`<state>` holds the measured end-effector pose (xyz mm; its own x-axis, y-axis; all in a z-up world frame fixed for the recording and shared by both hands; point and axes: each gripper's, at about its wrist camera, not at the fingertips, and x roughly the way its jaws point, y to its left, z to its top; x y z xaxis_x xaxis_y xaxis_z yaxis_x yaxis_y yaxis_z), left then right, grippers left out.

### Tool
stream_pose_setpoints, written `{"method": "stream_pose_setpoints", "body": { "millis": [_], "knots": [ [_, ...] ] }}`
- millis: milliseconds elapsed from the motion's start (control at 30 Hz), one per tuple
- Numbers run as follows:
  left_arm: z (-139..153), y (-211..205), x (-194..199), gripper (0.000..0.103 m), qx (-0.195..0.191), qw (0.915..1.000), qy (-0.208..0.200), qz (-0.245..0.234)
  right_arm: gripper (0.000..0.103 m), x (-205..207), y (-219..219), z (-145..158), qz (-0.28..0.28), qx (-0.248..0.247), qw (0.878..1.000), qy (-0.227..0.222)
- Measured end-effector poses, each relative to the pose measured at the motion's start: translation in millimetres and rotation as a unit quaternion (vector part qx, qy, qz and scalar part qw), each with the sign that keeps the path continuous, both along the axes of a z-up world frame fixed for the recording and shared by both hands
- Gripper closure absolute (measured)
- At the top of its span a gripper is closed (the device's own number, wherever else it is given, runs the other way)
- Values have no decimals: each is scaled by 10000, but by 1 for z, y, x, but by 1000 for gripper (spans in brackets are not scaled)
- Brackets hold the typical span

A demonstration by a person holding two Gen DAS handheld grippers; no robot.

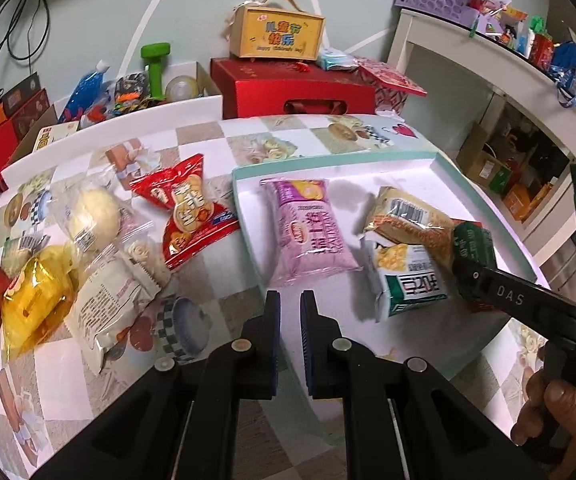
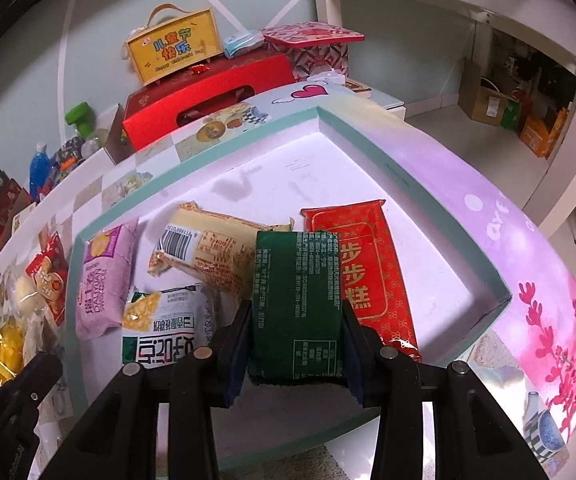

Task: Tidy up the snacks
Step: 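Open right tool to drop green packet in tray while left tool releases bun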

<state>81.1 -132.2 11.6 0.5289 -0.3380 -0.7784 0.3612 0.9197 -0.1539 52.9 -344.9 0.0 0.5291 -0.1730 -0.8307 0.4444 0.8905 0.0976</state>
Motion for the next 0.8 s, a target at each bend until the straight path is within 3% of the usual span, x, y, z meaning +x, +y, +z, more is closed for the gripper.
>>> {"method": "stream_pose_setpoints", "body": {
  "millis": [133,233,267,400,500,600,667,767,800],
  "knots": [
    [-2,5,2,90,-9,9999,86,82,57,-1,0,4,2,-41,10000,-15],
    [-2,8,3,71,14,9998,99,154,40,-2,2,10,-15,-157,9999,-41],
    [-1,9,3,65,22,9998,90,178,40,-3,2,12,-8,-168,9998,-67],
    [-1,12,3,60,48,9997,114,218,40,-3,7,18,69,-201,9997,-110],
    [-2,15,5,45,72,9994,150,307,38,-1,10,16,155,-218,9996,-26],
    [-2,16,6,33,180,9990,131,392,30,1,14,14,240,-244,9994,51],
    [-3,18,7,14,294,9981,93,526,17,2,16,13,280,-265,9992,87],
    [-5,24,8,8,356,9967,20,731,1,2,17,13,326,-275,9991,76],
    [-6,26,9,7,378,9963,17,767,0,3,18,13,346,-263,9990,78]
  ]
}}
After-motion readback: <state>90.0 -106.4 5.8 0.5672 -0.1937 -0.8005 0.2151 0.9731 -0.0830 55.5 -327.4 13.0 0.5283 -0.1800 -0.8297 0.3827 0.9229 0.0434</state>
